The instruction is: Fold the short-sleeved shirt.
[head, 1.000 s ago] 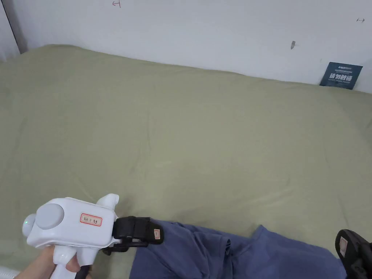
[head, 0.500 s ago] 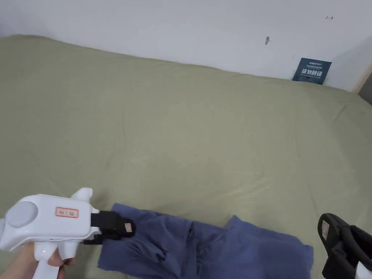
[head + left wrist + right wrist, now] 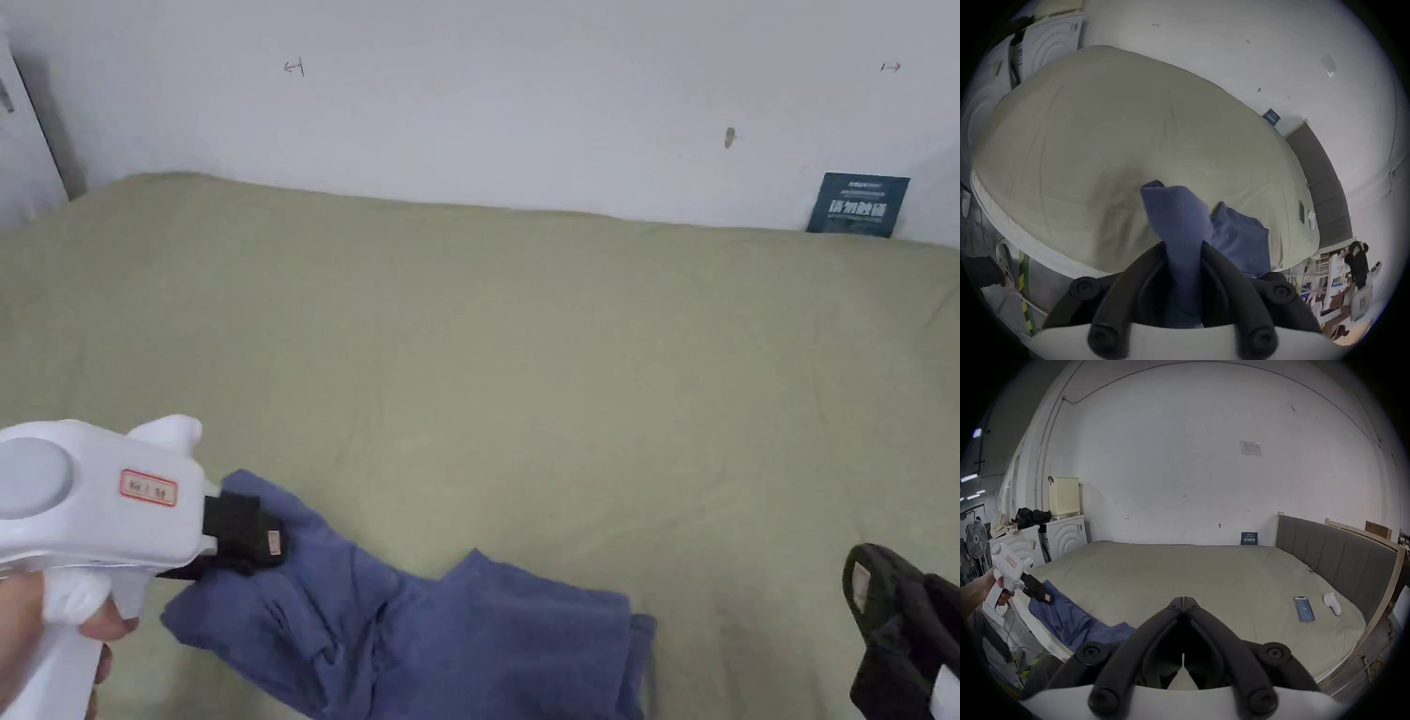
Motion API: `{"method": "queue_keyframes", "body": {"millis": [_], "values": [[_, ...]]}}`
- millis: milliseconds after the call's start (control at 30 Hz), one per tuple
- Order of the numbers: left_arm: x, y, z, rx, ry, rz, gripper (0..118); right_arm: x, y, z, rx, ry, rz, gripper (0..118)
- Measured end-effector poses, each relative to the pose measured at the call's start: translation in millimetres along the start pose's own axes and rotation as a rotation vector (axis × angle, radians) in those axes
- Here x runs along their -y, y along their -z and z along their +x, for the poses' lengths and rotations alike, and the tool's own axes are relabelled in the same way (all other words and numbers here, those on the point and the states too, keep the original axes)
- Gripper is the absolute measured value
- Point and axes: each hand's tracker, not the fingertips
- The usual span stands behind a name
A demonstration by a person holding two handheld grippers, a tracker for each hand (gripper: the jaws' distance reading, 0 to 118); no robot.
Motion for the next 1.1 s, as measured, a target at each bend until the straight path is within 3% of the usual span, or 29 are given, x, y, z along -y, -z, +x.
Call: {"method": "queue_keyframes", "body": {"millis": [133, 400, 433, 467, 500, 533, 700, 767, 800, 833, 867, 967, 1100], "values": [[3.1, 19.6, 62.0, -0.052, 0.122, -0.033, 11, 1.5, -10.3, 11.3, -0.001, 0.039, 0.004, 0], [28.8, 99.9, 160.6, -0.078, 0.290, -0.099, 13, 5.8, -21.7, 38.4, 0.061, 0.034, 0.022, 0], [31.8, 111.0, 166.0, -0.074, 0.288, -0.092, 28, 7.2, -22.4, 41.4, 0.068, 0.042, 0.019, 0], [39.3, 122.0, 175.1, -0.010, 0.300, -0.079, 64, 8.7, -22.7, 44.1, 0.074, 0.048, 0.013, 0], [42.9, 131.9, 179.6, 0.029, 0.301, -0.087, 111, 9.9, -23.0, 46.1, 0.085, 0.052, 0.003, 0], [45.2, 141.0, 183.1, 0.051, 0.313, -0.118, 118, 11.1, -23.9, 48.1, 0.090, 0.053, -0.002, 0], [37.7, 128.1, 171.5, 0.164, 0.238, -0.099, 118, 13.7, -25.4, 54.4, 0.115, 0.062, -0.019, 0], [30.5, 111.7, 156.9, 0.228, 0.199, -0.055, 109, 14.8, -22.1, 55.5, 0.114, 0.081, -0.025, 0], [26.2, 107.1, 147.7, 0.258, 0.198, -0.073, 78, 15.4, -19.7, 55.4, 0.108, 0.092, -0.030, 0], [23.1, 105.2, 139.8, 0.302, 0.197, -0.089, 26, 15.9, -17.3, 55.0, 0.101, 0.101, -0.036, 0], [21.4, 105.1, 131.0, 0.327, 0.178, -0.100, 0, 16.8, -14.2, 53.4, 0.093, 0.107, -0.041, 0], [23.2, 122.1, 117.2, 0.298, 0.133, -0.116, 0, 19.0, -5.9, 45.9, 0.075, 0.104, -0.061, 0], [33.7, 173.6, 110.0, 0.425, 0.081, -0.278, 0, 22.1, -0.7, 35.7, 0.056, 0.090, -0.090, 0]]}}
